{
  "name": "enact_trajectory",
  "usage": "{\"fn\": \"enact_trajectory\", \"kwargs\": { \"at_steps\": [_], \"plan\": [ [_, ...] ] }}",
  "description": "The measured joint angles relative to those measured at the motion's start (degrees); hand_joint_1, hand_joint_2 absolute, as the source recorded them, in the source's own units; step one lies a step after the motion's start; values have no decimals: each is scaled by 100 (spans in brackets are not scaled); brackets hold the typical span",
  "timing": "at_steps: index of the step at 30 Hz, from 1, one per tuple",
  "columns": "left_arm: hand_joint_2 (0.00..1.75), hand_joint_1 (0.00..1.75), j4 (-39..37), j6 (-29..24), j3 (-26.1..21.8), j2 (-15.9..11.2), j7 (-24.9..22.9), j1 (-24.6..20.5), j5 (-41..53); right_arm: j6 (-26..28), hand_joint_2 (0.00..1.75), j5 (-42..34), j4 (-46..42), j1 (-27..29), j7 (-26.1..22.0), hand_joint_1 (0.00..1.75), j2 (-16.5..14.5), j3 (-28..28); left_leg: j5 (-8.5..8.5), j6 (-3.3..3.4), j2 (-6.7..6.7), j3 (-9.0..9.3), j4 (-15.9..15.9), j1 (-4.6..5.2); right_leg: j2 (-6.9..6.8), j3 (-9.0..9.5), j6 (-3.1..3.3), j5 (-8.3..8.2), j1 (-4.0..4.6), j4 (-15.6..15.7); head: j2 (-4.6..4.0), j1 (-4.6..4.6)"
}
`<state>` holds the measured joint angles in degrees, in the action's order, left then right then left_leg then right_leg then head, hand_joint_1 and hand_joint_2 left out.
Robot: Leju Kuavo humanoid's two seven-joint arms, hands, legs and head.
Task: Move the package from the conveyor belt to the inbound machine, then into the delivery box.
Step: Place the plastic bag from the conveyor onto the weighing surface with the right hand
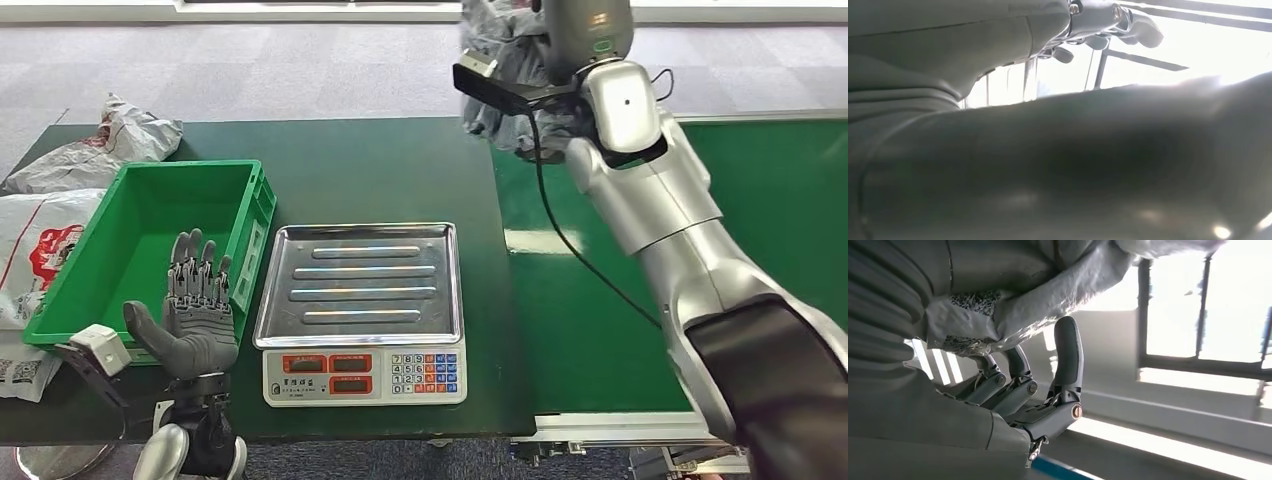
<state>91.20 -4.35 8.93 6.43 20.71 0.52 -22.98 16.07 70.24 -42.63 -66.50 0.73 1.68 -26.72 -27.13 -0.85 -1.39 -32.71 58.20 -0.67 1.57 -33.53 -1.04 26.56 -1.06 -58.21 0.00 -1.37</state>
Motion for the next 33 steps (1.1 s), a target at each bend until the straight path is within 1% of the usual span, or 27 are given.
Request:
{"fn": "enact_trajectory", "kwargs": {
  "at_steps": [4, 6, 9, 14, 18, 22, 25, 29, 31, 33],
  "plan": [
    [0, 0, -46, 26, 14, -3, -10, -20, -17, -105, 175, -212, 10, 2, -110, 175, -636, -425, 0, -1, 2, -5, 0, -5, 1, -7, 3, -1, 0, -1, 0, 1],
    [0, 0, -80, 31, 24, -3, -12, -44, -19, -112, 175, -281, 10, 4, -135, 175, -847, -584, 0, -1, 1, -6, 0, -5, 1, -8, 4, -1, -1, -1, 0, 1],
    [0, 0, -120, 31, 29, -3, -11, -63, -22, -118, 175, -382, 9, 3, -136, 175, -1027, -756, 0, -1, -2, -7, 1, -5, -3, -6, 7, -3, -2, 0, 0, 1],
    [0, 0, -162, 31, 31, -9, 10, -72, -60, -143, 175, -729, -35, 35, -257, 175, -1156, -970, 0, 0, 5, -10, 2, -3, -2, -10, 14, -10, -7, 0, 0, 1],
    [0, 0, -181, 31, 29, -17, 42, -86, -75, -280, 175, -1259, -420, 311, -245, 175, -1255, -1195, 2, -4, 5, -9, 2, -3, 0, -12, 16, -10, 3, 0, 0, 1],
    [0, 0, -178, 31, 29, -22, 46, -86, -82, -345, 175, -1744, -1114, 852, -141, 175, -1249, -1414, 1, -10, 3, -10, 2, -4, -2, -15, 21, -7, 9, 0, 0, -1],
    [0, 0, -175, 32, 29, -19, 22, -104, -72, -287, 175, -2062, -1448, 1309, -165, 175, -1220, -1469, 0, -11, 3, -11, 1, -4, -2, -15, 22, -6, 9, 1, 0, 0],
    [0, 0, -172, 33, 29, 3, -63, -187, -50, -125, 175, -2613, -1509, 1922, -518, 175, -1242, -1474, 1, -12, 4, -11, 1, -4, -5, -13, 23, -7, 9, 0, 0, 2],
    [0, 0, -161, 29, 31, 20, -100, -217, -32, -106, 175, -2882, -1510, 2201, -707, 175, -1310, -1473, 1, -12, 5, -11, 1, -4, -5, -14, 25, -8, 9, 0, 0, 1],
    [0, 0, -142, 16, 34, 33, -117, -237, -8, -133, 175, -3096, -1521, 2454, -787, 175, -1396, -1472, 1, -13, 6, -11, 1, -4, -4, -16, 26, -9, 9, 0, 0, 0]
  ]
}}
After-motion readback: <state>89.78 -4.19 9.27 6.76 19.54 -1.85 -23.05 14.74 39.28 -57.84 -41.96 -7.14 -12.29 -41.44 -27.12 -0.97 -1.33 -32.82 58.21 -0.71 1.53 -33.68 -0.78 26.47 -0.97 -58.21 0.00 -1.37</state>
